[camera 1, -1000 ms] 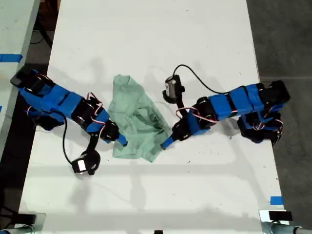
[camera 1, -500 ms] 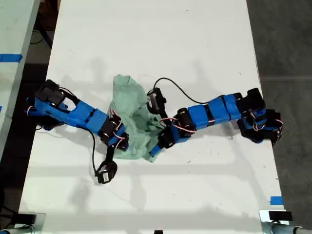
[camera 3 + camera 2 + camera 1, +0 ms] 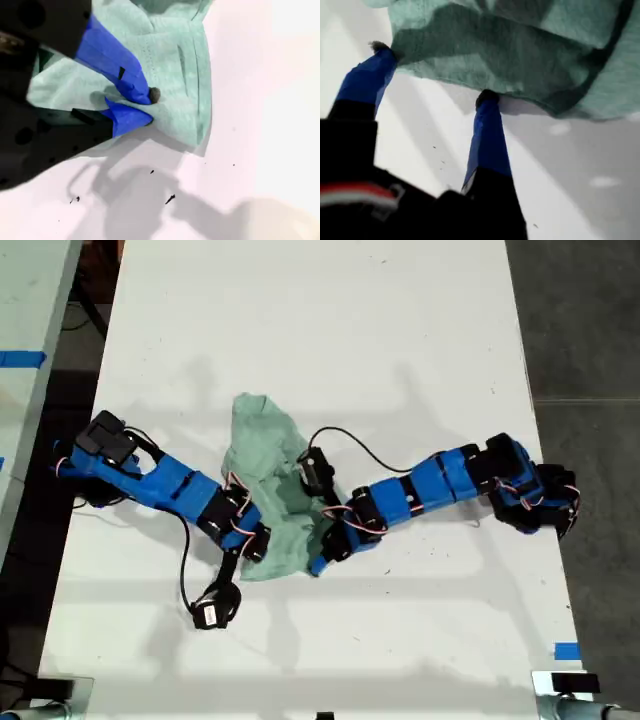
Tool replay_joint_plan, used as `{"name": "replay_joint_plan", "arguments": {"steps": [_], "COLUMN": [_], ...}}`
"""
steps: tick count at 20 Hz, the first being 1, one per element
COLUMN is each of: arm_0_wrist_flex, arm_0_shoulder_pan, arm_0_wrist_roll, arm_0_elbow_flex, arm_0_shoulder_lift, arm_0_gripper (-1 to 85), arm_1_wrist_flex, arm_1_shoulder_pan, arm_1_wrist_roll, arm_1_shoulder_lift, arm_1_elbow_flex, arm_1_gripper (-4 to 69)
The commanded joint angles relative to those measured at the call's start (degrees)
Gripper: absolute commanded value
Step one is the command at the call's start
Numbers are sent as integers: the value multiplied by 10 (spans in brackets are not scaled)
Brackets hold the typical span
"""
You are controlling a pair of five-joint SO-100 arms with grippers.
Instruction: Fold t shirt
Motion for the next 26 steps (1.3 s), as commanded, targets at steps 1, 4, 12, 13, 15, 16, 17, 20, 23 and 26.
{"name": "replay_joint_plan", "arguments": {"steps": [1,4,12,13,15,16,17,20,23,26], "arm_0_wrist_flex": [-19,-30,-28,-26,-28,-32,-35,-36,-19,44], "arm_0_shoulder_pan": [11,12,19,19,26,33,41,54,34,-11], "arm_0_wrist_roll": [4,11,11,13,24,32,40,64,83,83], "arm_0_elbow_flex": [-34,-37,-37,-37,-37,-38,-42,-60,-40,-11], "arm_0_shoulder_lift": [4,-1,-3,2,18,33,52,128,215,280], "arm_0_gripper": [-3,-3,-3,-3,-3,-3,-3,-3,-3,-3], "arm_1_wrist_flex": [-37,-41,10,23,30,32,29,-11,-18,-44], "arm_1_shoulder_pan": [-3,3,0,-7,-28,-40,-53,-69,-42,2], "arm_1_wrist_roll": [6,15,55,50,44,44,42,6,-30,-75], "arm_1_shoulder_lift": [-14,-47,-32,-21,29,59,89,177,226,232], "arm_1_elbow_flex": [-57,-84,-99,-118,-130,-130,-130,-130,-119,-117], "arm_1_gripper": [326,326,16,16,16,16,16,16,16,16]}}
